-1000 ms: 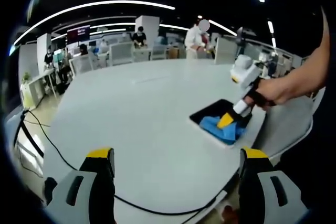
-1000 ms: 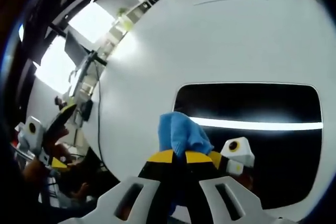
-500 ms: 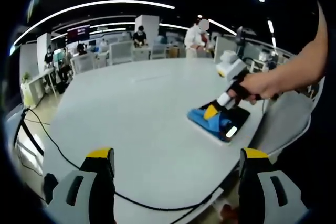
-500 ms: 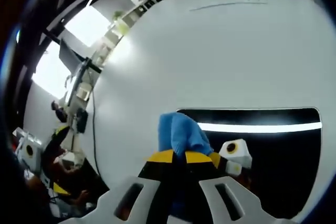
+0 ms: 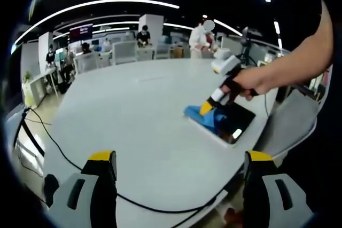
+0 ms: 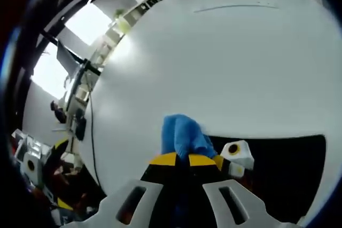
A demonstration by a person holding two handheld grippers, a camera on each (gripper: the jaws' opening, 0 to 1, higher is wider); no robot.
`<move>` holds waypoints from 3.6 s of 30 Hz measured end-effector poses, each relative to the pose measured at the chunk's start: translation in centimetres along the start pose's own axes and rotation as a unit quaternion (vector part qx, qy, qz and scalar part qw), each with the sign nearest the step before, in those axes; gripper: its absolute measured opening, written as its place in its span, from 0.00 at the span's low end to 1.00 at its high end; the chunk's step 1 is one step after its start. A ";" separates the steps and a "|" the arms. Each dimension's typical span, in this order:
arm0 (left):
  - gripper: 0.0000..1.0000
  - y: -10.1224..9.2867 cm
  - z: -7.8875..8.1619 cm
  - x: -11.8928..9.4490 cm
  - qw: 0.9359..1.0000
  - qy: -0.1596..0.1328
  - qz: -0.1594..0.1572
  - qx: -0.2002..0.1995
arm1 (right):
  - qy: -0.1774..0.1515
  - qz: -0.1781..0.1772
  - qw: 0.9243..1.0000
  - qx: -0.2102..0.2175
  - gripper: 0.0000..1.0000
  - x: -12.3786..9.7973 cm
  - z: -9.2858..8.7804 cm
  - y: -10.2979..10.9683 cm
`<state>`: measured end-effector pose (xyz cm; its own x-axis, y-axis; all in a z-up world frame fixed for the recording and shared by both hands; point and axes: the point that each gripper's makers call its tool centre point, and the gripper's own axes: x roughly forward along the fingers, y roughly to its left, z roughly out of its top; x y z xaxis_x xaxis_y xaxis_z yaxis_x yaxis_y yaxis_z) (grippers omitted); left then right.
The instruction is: Wipe the mirror surface with the cleaning cloth until all visible marks leave the cleaned area.
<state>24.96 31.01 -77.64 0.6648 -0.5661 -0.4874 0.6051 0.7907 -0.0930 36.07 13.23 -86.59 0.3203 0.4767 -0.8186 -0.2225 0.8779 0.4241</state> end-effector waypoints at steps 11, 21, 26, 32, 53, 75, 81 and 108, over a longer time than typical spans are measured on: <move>1.00 0.3 0.3 0.7 1.000 -0.002 -0.005 -0.003 | 0.001 -0.005 1.000 0.010 0.00 0.5 1.4 -0.2; 1.00 0.8 0.3 0.7 1.000 0.000 -0.006 -0.004 | 0.010 0.002 1.000 -0.007 0.00 0.7 1.3 -0.3; 1.00 0.6 0.3 1.0 1.000 0.005 -0.013 0.001 | 0.013 0.003 1.000 -0.014 0.00 0.5 1.3 -0.3; 1.00 0.5 0.6 0.9 1.000 0.006 -0.015 0.007 | 0.012 -0.001 1.000 -0.016 0.00 0.0 1.2 -1.3; 1.00 -0.9 -0.6 -1.1 1.000 0.006 0.010 -0.002 | 0.014 -0.011 0.999 -0.030 0.00 -1.8 0.9 -4.1; 1.00 -1.2 -0.8 -0.8 1.000 0.002 0.019 -0.010 | 0.003 -0.023 0.999 -0.048 0.00 -2.5 1.0 -6.0; 1.00 -2.2 -0.7 -0.9 1.000 0.006 0.001 0.001 | -0.009 -0.041 0.998 -0.055 0.00 -2.5 0.7 -5.9; 1.00 -4.4 0.9 1.8 0.999 -0.006 0.051 -0.010 | 0.008 0.028 0.999 -0.041 0.00 -4.4 -5.1 -4.1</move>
<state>23.90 26.28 -77.33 0.7285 -0.4844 -0.4844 0.5244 0.8493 -0.0605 30.89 7.33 -86.68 0.2906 0.5242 -0.8005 -0.3139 0.8425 0.4378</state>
